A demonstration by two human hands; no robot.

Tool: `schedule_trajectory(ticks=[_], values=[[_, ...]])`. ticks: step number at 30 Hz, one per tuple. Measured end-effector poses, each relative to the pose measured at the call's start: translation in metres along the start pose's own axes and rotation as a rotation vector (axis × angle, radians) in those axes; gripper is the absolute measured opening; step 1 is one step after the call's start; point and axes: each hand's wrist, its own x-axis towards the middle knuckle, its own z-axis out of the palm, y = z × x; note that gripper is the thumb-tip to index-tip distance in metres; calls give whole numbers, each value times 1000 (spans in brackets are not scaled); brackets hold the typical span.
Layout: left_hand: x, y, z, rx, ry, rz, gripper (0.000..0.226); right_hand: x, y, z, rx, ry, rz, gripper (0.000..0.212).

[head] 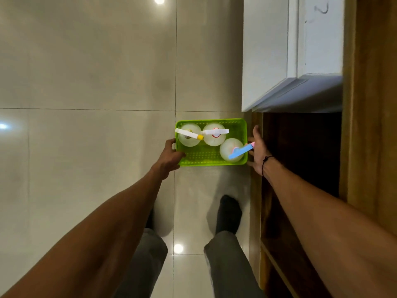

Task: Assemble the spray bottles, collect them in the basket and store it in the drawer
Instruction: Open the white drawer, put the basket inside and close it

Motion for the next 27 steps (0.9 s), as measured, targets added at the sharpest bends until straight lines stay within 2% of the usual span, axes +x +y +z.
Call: schedule_trajectory(ticks=[6, 9, 12, 16, 17, 20, 27], values=[[-14, 9, -15, 150, -72, 21, 78, -11, -5, 0, 19, 28, 20, 75], [-25, 22, -32, 208, 42, 33, 71, -14, -8, 1, -17, 135, -49, 78], [-40, 45, -45, 172, 124, 57, 58, -21, -22, 4, 24, 224, -175, 60], [-68, 88, -50, 145, 125, 117, 48, -46, -53, 11, -29, 316, -343, 12], [-76, 98, -49, 146, 120, 135, 47, -51, -61, 14, -41, 320, -383, 12], [-94, 124, -41, 155, 97, 170, 44, -57, -77, 20, -48, 320, -439, 31], [-119, 156, -16, 120, -13, 224, 35, -76, -86, 24, -190, 284, -362, 51]])
